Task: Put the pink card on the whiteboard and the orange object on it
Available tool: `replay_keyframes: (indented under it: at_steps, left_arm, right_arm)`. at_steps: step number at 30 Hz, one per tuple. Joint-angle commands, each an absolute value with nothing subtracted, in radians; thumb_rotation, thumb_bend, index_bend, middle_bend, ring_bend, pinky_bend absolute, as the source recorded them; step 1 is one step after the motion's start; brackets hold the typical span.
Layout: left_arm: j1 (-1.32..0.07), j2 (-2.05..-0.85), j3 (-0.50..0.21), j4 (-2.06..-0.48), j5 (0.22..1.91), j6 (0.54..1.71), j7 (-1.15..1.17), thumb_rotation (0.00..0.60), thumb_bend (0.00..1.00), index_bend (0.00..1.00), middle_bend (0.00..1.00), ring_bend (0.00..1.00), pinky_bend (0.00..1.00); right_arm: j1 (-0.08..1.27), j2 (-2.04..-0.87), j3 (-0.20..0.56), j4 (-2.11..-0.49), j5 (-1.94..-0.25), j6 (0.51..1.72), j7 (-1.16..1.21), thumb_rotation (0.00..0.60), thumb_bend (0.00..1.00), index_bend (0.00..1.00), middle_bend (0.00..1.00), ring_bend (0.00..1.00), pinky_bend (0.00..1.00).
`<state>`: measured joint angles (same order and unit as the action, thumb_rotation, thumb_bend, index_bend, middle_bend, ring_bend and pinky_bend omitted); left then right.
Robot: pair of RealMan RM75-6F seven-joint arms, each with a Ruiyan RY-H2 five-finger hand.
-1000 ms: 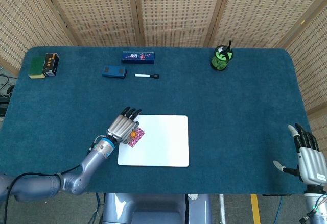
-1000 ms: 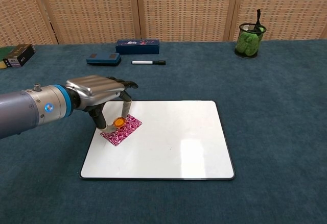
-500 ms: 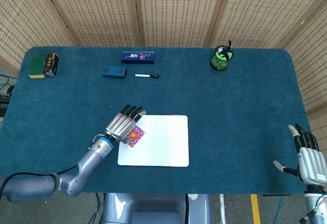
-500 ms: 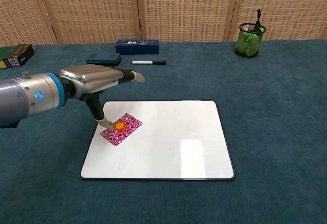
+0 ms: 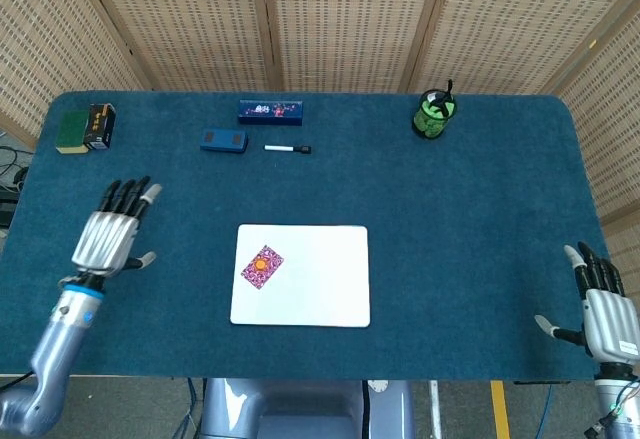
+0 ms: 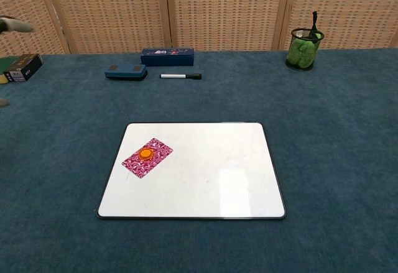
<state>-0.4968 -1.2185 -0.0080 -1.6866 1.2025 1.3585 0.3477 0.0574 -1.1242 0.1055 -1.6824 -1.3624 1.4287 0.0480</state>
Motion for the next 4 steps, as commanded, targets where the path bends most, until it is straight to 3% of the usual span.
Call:
replay_keyframes:
  at_steps: [1, 4]
  left_arm:
    - [-0.328, -1.17, 0.058, -1.684, 1.248, 1.526, 0.247, 0.6, 0.0, 0.0, 0.0, 0.0, 0.0]
    - [-0.265, -1.179, 0.079, -1.665, 1.279, 1.579, 0.2, 0.6, 0.0, 0.0, 0.0, 0.0, 0.0]
  right_arm:
    - [0.057, -1.127, 0.107, -1.686, -1.359, 1.432, 0.037, 0.6, 0.0, 0.0, 0.0, 0.0, 0.0]
    - [0.055, -1.132, 0.109, -1.686, -1.359, 1.442, 0.024, 0.6, 0.0, 0.0, 0.0, 0.0, 0.0]
